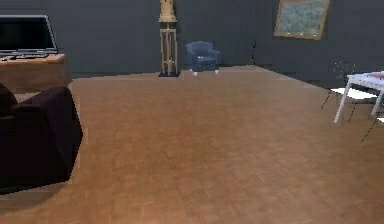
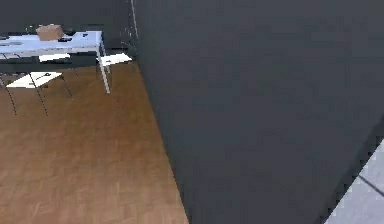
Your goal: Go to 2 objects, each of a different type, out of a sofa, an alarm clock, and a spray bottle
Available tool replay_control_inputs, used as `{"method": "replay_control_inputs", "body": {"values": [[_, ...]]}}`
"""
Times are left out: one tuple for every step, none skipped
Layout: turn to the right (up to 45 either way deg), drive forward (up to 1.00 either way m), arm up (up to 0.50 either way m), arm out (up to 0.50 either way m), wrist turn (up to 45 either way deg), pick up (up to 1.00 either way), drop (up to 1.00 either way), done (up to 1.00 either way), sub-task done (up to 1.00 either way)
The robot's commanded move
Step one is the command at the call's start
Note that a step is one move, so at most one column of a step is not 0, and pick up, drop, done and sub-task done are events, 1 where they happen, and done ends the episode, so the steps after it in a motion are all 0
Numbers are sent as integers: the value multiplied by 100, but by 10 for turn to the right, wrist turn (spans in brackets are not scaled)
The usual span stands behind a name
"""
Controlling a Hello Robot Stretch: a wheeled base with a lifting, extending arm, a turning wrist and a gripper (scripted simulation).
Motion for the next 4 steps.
{"method": "replay_control_inputs", "body": {"values": [[-180,0,0,0,0,0,0,0,0],[0,20,0,0,0,0,0,0,0],[-450,0,0,0,0,0,0,0,0],[-360,0,0,0,0,0,0,0,0]]}}
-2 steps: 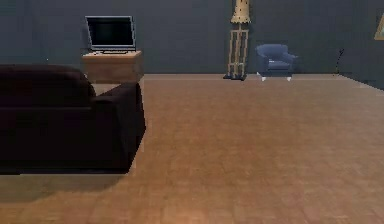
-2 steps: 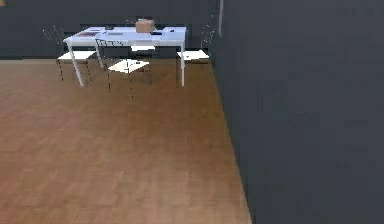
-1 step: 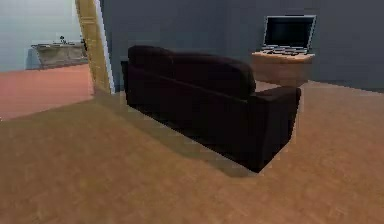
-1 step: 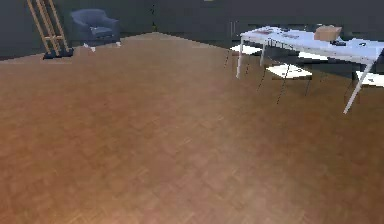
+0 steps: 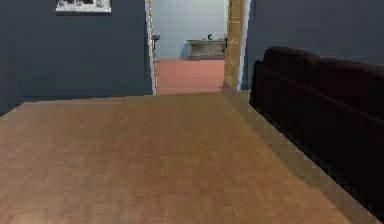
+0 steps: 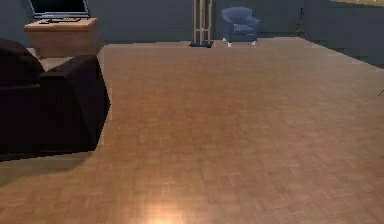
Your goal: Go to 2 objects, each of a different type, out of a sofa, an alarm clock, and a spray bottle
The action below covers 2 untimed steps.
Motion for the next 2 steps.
{"method": "replay_control_inputs", "body": {"values": [[0,20,0,0,0,0,0,0,0],[-450,0,0,0,0,0,0,0,0]]}}
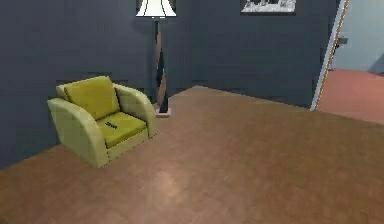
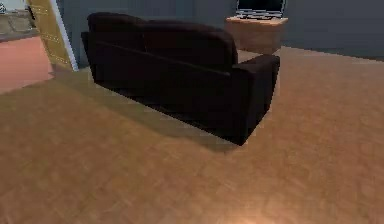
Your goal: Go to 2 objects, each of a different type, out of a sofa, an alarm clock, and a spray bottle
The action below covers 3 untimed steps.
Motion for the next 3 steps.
{"method": "replay_control_inputs", "body": {"values": [[-390,0,0,0,0,0,0,0,0],[0,100,0,0,0,0,0,0,0],[-450,0,0,0,0,0,0,0,0]]}}
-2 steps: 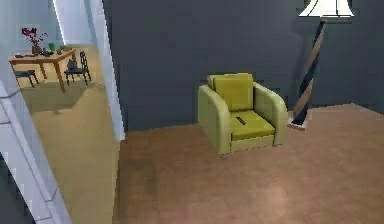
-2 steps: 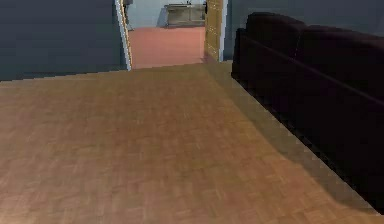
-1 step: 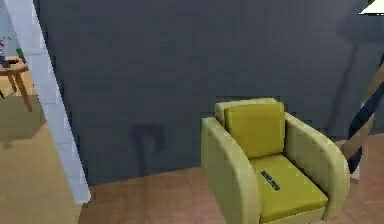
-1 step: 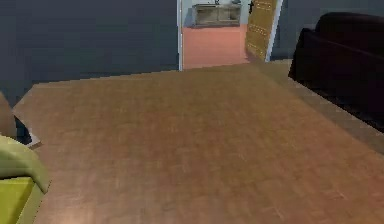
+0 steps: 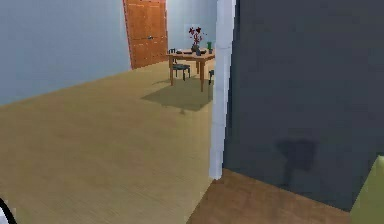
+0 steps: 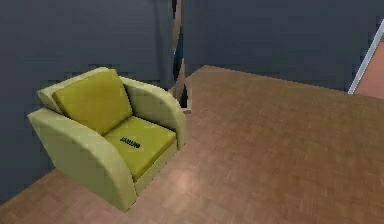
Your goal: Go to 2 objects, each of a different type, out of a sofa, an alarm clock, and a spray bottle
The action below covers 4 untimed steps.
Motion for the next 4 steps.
{"method": "replay_control_inputs", "body": {"values": [[-120,0,0,0,0,0,0,0,0],[0,40,0,0,0,0,0,0,0],[-120,0,0,0,0,0,0,0,0],[0,75,0,0,0,0,0,0,0]]}}
